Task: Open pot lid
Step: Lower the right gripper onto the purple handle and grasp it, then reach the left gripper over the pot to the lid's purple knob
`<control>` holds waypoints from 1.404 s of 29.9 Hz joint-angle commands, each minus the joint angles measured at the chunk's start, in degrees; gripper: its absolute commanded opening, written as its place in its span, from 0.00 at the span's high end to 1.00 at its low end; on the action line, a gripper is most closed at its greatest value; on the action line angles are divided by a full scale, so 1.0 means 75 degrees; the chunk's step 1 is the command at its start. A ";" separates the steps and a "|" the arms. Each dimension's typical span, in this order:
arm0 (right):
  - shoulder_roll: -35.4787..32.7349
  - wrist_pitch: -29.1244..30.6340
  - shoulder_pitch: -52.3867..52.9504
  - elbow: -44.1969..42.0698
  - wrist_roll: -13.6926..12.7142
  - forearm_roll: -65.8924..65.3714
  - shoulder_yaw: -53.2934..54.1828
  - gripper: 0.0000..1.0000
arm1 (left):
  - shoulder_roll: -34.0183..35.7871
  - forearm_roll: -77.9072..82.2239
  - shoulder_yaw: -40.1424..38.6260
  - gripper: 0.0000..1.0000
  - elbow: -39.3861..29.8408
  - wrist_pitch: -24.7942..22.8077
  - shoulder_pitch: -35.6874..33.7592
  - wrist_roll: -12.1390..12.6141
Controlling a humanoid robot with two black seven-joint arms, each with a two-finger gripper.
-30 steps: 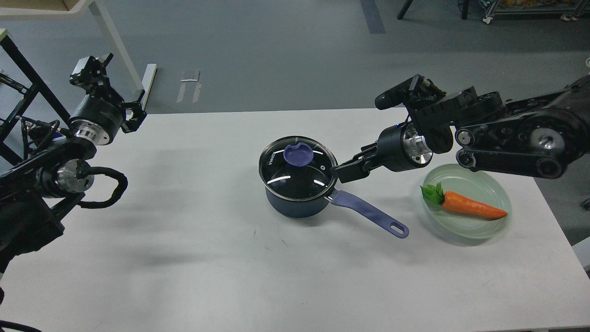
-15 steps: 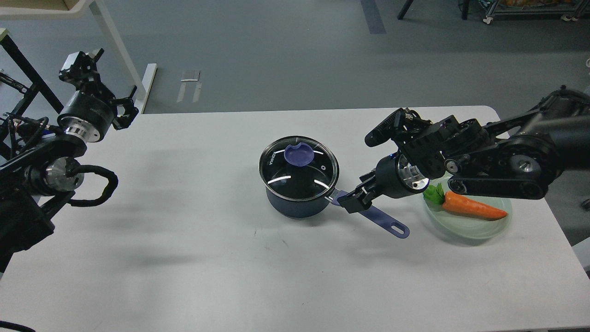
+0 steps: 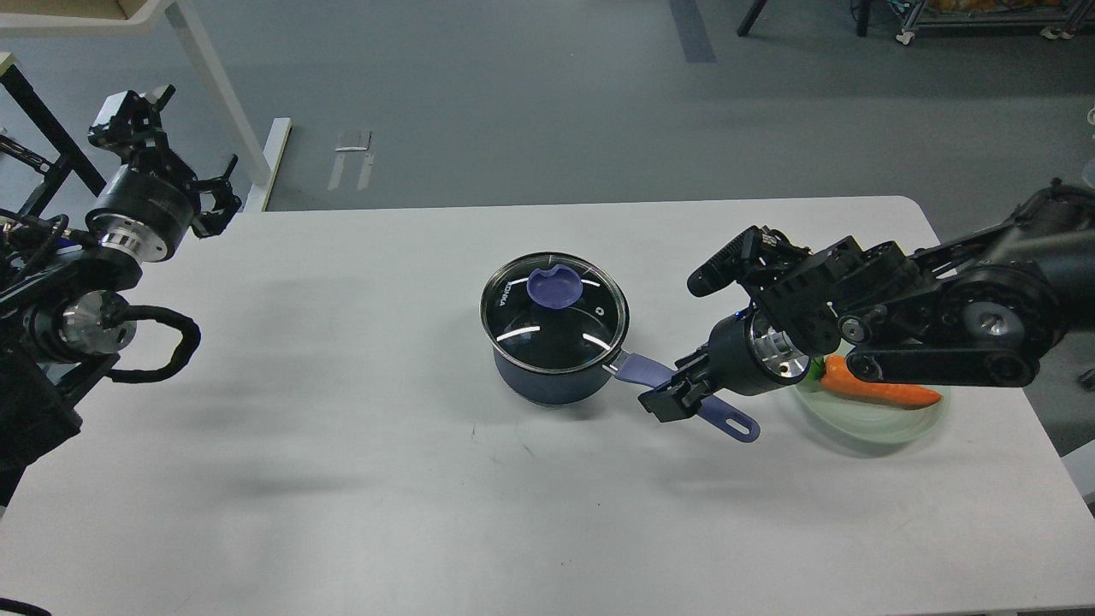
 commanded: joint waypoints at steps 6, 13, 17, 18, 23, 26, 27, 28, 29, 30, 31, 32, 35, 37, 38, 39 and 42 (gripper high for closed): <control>-0.0311 0.0167 0.0141 0.0352 -0.0306 -0.0012 -0.0190 0.44 | 0.0073 -0.0001 0.0006 0.00 -0.0009 -0.0066 0.0000 0.0000; -0.0429 0.0237 0.0187 0.0540 -0.0377 0.0000 -0.0225 0.52 | 0.0061 0.0011 0.0006 0.00 -0.0009 -0.0067 0.0000 0.0000; -0.0440 0.0307 0.0187 0.0552 -0.0377 0.0000 -0.0225 0.54 | 0.0061 0.0023 0.0006 0.00 0.0003 -0.0067 0.0000 0.0000; -0.0441 0.0319 0.0187 0.0552 -0.0377 0.0000 -0.0225 0.56 | 0.0072 0.0034 0.0006 0.00 0.0003 -0.0067 0.0000 0.0000; -0.0429 0.0343 0.0199 0.0552 -0.0388 0.0000 -0.0213 0.67 | 0.0061 0.0163 0.0006 0.00 -0.0009 -0.0055 -0.0012 0.0012; -0.0429 0.0343 0.0199 0.0563 -0.0377 0.0000 -0.0213 0.71 | 0.0049 0.0642 0.0006 0.00 -0.0056 -0.0055 -0.0023 0.0000; -0.0429 0.0343 0.0199 0.0575 -0.0377 0.0011 -0.0213 0.72 | 0.0049 0.0911 -0.0005 0.00 -0.0079 -0.0055 -0.0023 -0.0012; -0.0429 0.0343 0.0199 0.0587 -0.0388 0.0000 -0.0213 0.73 | 0.0038 0.1203 -0.0005 0.00 -0.0102 -0.0055 -0.0035 -0.0012; -0.0429 0.0343 0.0199 0.0587 -0.0377 0.0000 -0.0213 0.74 | 0.0037 0.1462 -0.0005 0.00 -0.0126 -0.0055 -0.0058 -0.0012; -0.0429 0.0343 0.0199 0.0587 -0.0388 0.0000 -0.0213 0.74 | 0.0026 0.1743 -0.0005 0.00 -0.0172 -0.0055 -0.0117 -0.0012; -0.0429 0.0343 0.0199 0.0587 -0.0389 0.0000 -0.0213 0.74 | 0.0037 0.1966 -0.0005 0.00 -0.0231 -0.0055 -0.0175 -0.0023; -0.0417 0.0343 0.0199 0.0587 -0.0389 0.0000 -0.0213 0.74 | 0.0049 0.2200 -0.0005 0.00 -0.0313 -0.0055 -0.0245 -0.0012; -0.0417 0.0343 0.0199 0.0587 -0.0389 0.0000 -0.0190 0.74 | 0.0131 0.2915 -0.0005 0.00 -0.0780 -0.0043 -0.0456 -0.0024; -0.0406 0.0343 0.0199 0.0587 -0.0389 0.0000 -0.0190 0.74 | 0.0329 0.3547 0.0006 0.00 -0.1260 -0.0008 -0.0609 -0.0024; -0.0405 0.0343 0.0199 0.0587 -0.0389 0.0000 -0.0190 0.74 | 0.0412 0.3933 0.0018 0.00 -0.1553 0.0004 -0.0691 -0.0024; -0.0405 0.0343 0.0199 0.0587 -0.0389 0.0000 -0.0190 0.74 | 0.0436 0.4308 0.0018 0.00 -0.1776 0.0039 -0.0773 -0.0024; -0.0417 0.0343 0.0199 0.0599 -0.0377 0.0011 -0.0190 0.74 | 0.0413 0.5690 0.0018 0.01 -0.2386 0.0074 -0.1112 -0.0024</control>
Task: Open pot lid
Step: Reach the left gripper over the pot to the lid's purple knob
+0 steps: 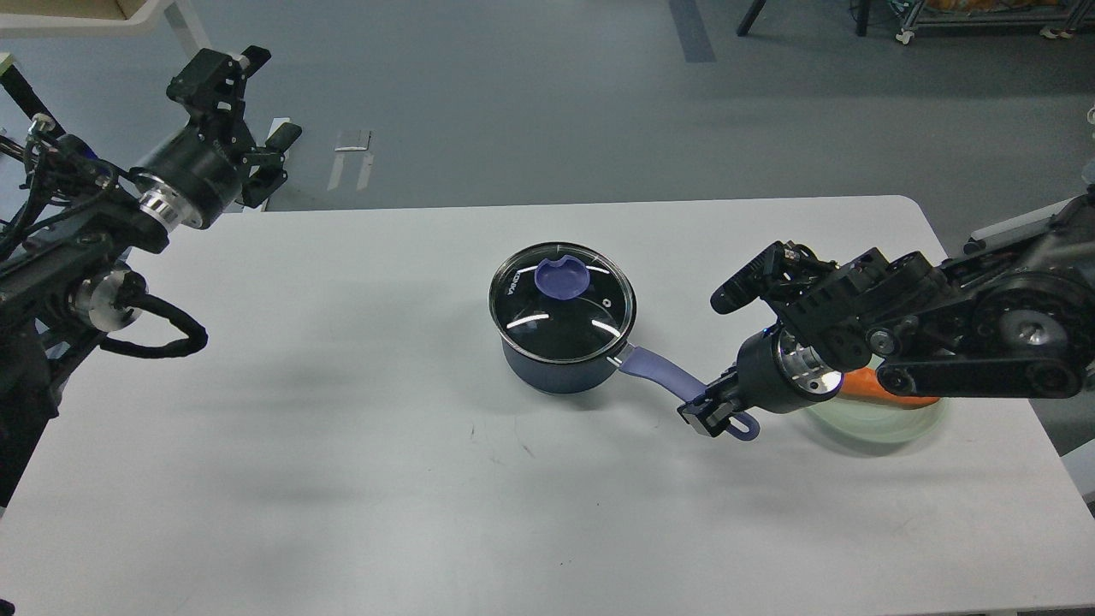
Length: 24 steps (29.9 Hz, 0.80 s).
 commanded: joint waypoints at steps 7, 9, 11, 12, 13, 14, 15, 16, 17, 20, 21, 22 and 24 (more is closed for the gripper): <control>-0.0008 -0.0001 -0.0002 0.0010 0.0014 0.0008 0.0000 0.74 | -0.0546 0.4629 0.0390 0.01 -0.0891 0.0337 -0.0963 -0.0008; -0.0008 0.0011 -0.0002 0.0010 0.0014 0.0020 0.0011 0.74 | -0.0769 0.5531 0.0565 0.01 -0.0891 0.0477 -0.1092 -0.0020; -0.0008 0.0023 0.0010 0.0021 0.0014 0.0044 0.0023 0.74 | -0.0875 0.6375 0.0823 0.01 -0.0891 0.0676 -0.1116 -0.0031; 0.0004 0.0069 0.0010 0.0044 0.0014 0.0044 0.0035 0.74 | -0.0922 0.6820 0.0998 0.01 -0.0891 0.0840 -0.1128 -0.0031; 0.0004 0.0104 0.0033 0.0091 0.0014 0.0044 0.0035 0.74 | -0.0980 0.7265 0.1197 0.01 -0.0891 0.1038 -0.1139 -0.0031; 0.0004 0.0116 0.0056 0.0126 0.0014 0.0044 0.0035 0.74 | -0.1039 0.7629 0.1408 0.01 -0.0891 0.1226 -0.1139 -0.0031; 0.0004 0.0117 0.0091 0.0150 0.0014 0.0044 0.0035 0.74 | -0.1109 0.8027 0.1689 0.01 -0.0891 0.1448 -0.1151 -0.0043; 0.0004 0.0117 0.0103 0.0185 0.0014 0.0044 0.0035 0.74 | -0.1156 0.8414 0.1981 0.01 -0.0879 0.1717 -0.1151 -0.0055; 0.0004 0.0117 0.0115 0.0209 0.0014 0.0044 0.0035 0.74 | -0.1168 0.8603 0.2135 0.01 -0.0868 0.1894 -0.1151 -0.0055; 0.0004 0.0128 0.0174 0.0232 0.0014 0.0044 0.0035 0.74 | -0.1308 0.8933 0.2546 0.01 -0.0821 0.2481 -0.1163 -0.0055; 0.0015 0.0128 0.0185 0.0232 0.0014 0.0044 0.0035 0.74 | -0.1355 0.8945 0.2675 0.01 -0.0821 0.2586 -0.1163 -0.0032; 0.0015 0.0140 0.0186 0.0244 0.0014 0.0044 0.0035 0.74 | -0.1368 0.8992 0.2803 0.01 -0.0821 0.2622 -0.1186 -0.0020; 0.0027 0.0140 0.0186 0.0279 0.0014 0.0044 0.0035 0.74 | -0.1414 0.9074 0.3003 0.01 -0.0797 0.2681 -0.1280 -0.0008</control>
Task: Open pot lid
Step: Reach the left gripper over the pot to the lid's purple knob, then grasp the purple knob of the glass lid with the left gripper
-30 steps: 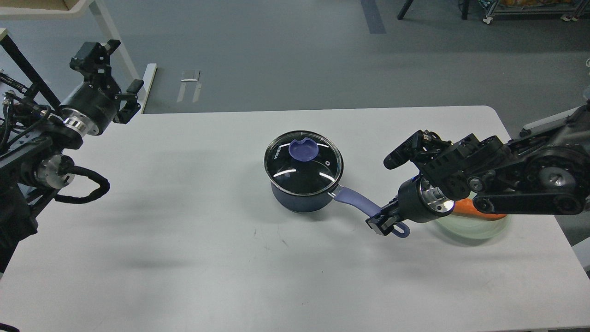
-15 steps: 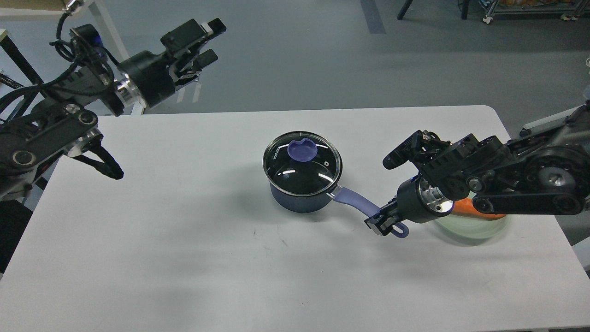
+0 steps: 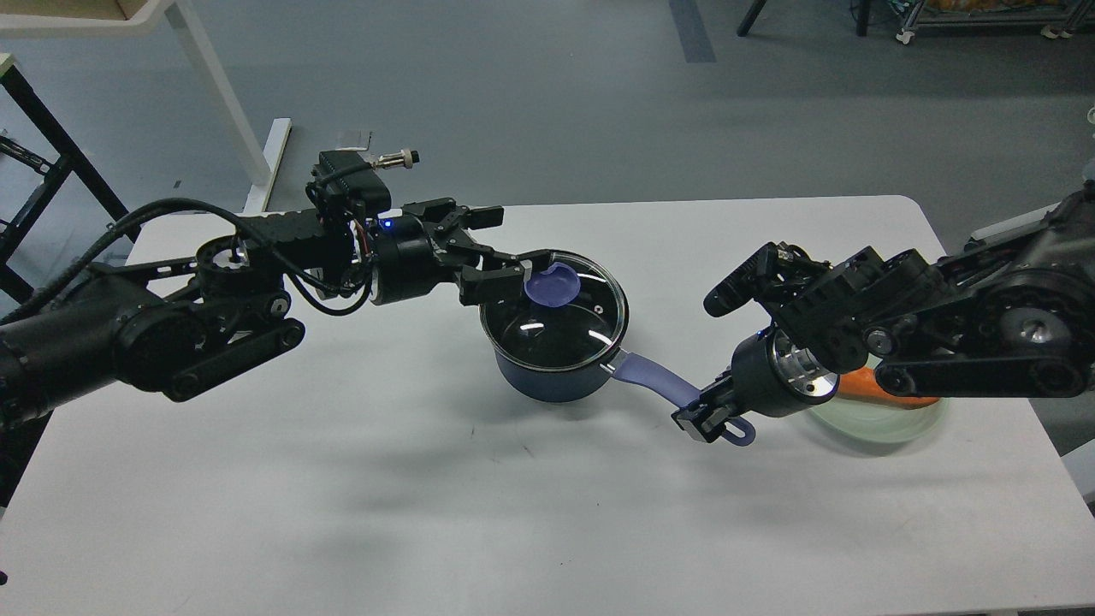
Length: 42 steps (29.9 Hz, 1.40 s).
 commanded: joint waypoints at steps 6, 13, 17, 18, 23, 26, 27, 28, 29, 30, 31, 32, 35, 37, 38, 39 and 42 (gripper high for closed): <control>0.0059 0.0006 0.0019 0.0060 -0.0001 0.0000 0.0010 0.74 | -0.0373 0.0192 0.0699 0.02 0.0200 0.0407 -0.0116 0.0051; 0.0071 0.0006 0.0031 0.0060 -0.0001 0.0000 0.0010 0.74 | -0.0608 0.0310 0.1168 0.02 0.0551 0.0841 -0.0116 0.0039; 0.0106 0.0006 0.0043 0.0048 -0.0001 0.0000 0.0022 0.74 | -0.0818 0.0298 0.1298 0.03 0.0855 0.0923 -0.0116 0.0027; 0.0129 0.0006 0.0043 0.0048 -0.0001 0.0000 0.0022 0.74 | -0.0900 0.0298 0.1298 0.03 0.1019 0.0935 -0.0105 0.0016; 0.0153 0.0018 0.0125 0.0048 -0.0001 0.0000 0.0022 0.74 | -0.1006 0.0298 0.1298 0.05 0.1208 0.0935 -0.0069 -0.0020; 0.0153 0.0018 0.0125 0.0048 -0.0001 0.0012 0.0022 0.74 | -0.1018 0.0298 0.1298 0.08 0.1208 0.0970 -0.0069 -0.0031; 0.0153 0.0018 0.0125 0.0048 -0.0001 0.0012 0.0022 0.74 | -0.1018 0.0298 0.1298 0.10 0.1208 0.0970 -0.0058 -0.0031; 0.0153 0.0018 0.0125 0.0048 -0.0001 0.0012 0.0022 0.74 | -0.1018 0.0298 0.1298 0.12 0.1208 0.0982 -0.0058 -0.0031; 0.0153 0.0018 0.0125 0.0048 -0.0001 0.0012 0.0022 0.74 | -0.1041 0.0298 0.1298 0.13 0.1219 0.0970 -0.0058 -0.0031; 0.0153 0.0018 0.0125 0.0048 -0.0001 0.0012 0.0022 0.74 | -0.1042 0.0298 0.1298 0.13 0.1219 0.0970 -0.0046 -0.0031; 0.0164 0.0018 0.0125 0.0048 -0.0001 0.0012 0.0022 0.74 | -0.1053 0.0298 0.1298 0.14 0.1219 0.0970 -0.0046 -0.0031; 0.0164 0.0018 0.0125 0.0037 -0.0001 0.0012 0.0022 0.74 | -0.1053 0.0298 0.1298 0.14 0.1219 0.0982 -0.0034 -0.0031; 0.0200 0.0018 0.0125 0.0037 -0.0001 0.0012 0.0022 0.74 | -0.1053 0.0298 0.1309 0.17 0.1231 0.0982 -0.0011 -0.0031; 0.0211 0.0018 0.0125 0.0037 -0.0001 0.0012 0.0022 0.74 | -0.1053 0.0298 0.1321 0.21 0.1243 0.0982 -0.0011 -0.0031; 0.0211 0.0018 0.0125 0.0037 -0.0001 0.0012 0.0022 0.74 | -0.1053 0.0298 0.1379 0.23 0.1243 0.0982 -0.0022 -0.0043; 0.0211 0.0018 0.0113 0.0037 -0.0001 0.0012 0.0022 0.74 | -0.1042 0.0298 0.1473 0.26 0.1243 0.0993 -0.0022 -0.0043; 0.0223 0.0018 0.0113 0.0037 -0.0001 0.0012 0.0022 0.74 | -0.1030 0.0286 0.1672 0.36 0.1243 0.1040 -0.0046 -0.0078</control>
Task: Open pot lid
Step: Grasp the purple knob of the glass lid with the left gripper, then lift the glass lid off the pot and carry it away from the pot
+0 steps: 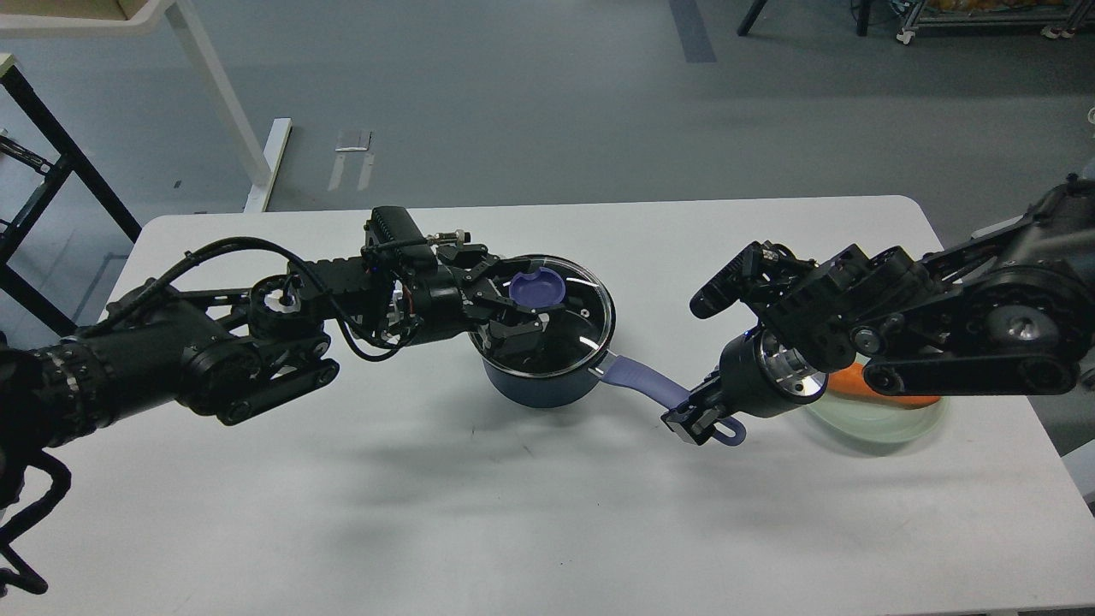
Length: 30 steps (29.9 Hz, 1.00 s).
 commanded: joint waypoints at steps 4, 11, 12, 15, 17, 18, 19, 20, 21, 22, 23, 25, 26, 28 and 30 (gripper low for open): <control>0.0013 0.0000 -0.0015 0.0001 0.0000 0.0000 -0.0001 0.74 | 0.0018 -0.0011 0.0171 0.47 0.0001 0.0048 -0.0039 -0.0124; -0.0010 0.0000 -0.0027 -0.0011 0.0000 0.0000 -0.0001 0.74 | 0.0018 -0.0011 0.0148 0.55 -0.0011 0.0049 -0.0110 -0.0135; -0.0010 0.0000 -0.0027 -0.0011 0.0000 0.0000 -0.0001 0.74 | 0.0018 -0.0011 0.0136 0.56 -0.0022 0.0060 -0.0133 -0.0135; -0.0010 0.0000 -0.0027 -0.0011 0.0000 0.0000 -0.0001 0.74 | 0.0100 -0.0046 0.0136 0.56 -0.0104 0.0224 -0.0180 -0.0147; -0.0022 0.0000 -0.0027 -0.0011 0.0000 0.0000 -0.0001 0.74 | 0.0240 -0.0070 0.0124 0.56 -0.0163 0.0294 -0.0308 -0.0177; -0.0033 0.0000 -0.0027 -0.0011 0.0000 0.0000 -0.0001 0.74 | 0.0438 -0.0081 0.0124 0.56 -0.0175 0.0295 -0.0425 -0.0177; -0.0034 0.0000 -0.0027 -0.0011 0.0000 0.0000 -0.0001 0.74 | 0.0614 -0.0093 0.0124 0.56 -0.0221 0.0295 -0.0507 -0.0177; -0.0057 0.0000 -0.0027 -0.0011 0.0000 0.0000 -0.0001 0.74 | 0.0848 -0.0105 0.0113 0.56 -0.0280 0.0295 -0.0578 -0.0177; -0.0069 0.0000 -0.0038 -0.0011 0.0000 0.0000 -0.0001 0.74 | 0.1082 -0.0116 0.0113 0.57 -0.0350 0.0295 -0.0660 -0.0177; -0.0069 0.0000 -0.0039 -0.0011 0.0000 0.0000 -0.0001 0.74 | 0.1293 -0.0117 0.0113 0.57 -0.0397 0.0295 -0.0695 -0.0177; -0.0080 0.0000 -0.0050 0.0001 0.0000 0.0000 -0.0001 0.74 | 0.1574 -0.0117 0.0113 0.57 -0.0432 0.0295 -0.0707 -0.0177; -0.0092 0.0000 -0.0050 0.0012 0.0000 0.0000 -0.0001 0.74 | 0.2113 -0.0117 0.0136 0.57 -0.0503 0.0295 -0.0696 -0.0177; -0.0092 0.0000 -0.0050 0.0013 0.0000 0.0000 -0.0001 0.74 | 0.2359 -0.0117 0.0148 0.57 -0.0515 0.0295 -0.0649 -0.0177; -0.0092 0.0000 -0.0050 0.0013 0.0000 0.0000 -0.0001 0.74 | 0.2933 -0.0117 0.0183 0.57 -0.0526 0.0295 -0.0509 -0.0177; -0.0092 0.0000 -0.0039 0.0013 0.0000 0.0000 0.0011 0.74 | 0.3402 -0.0128 0.0276 0.57 -0.0526 0.0295 -0.0171 -0.0177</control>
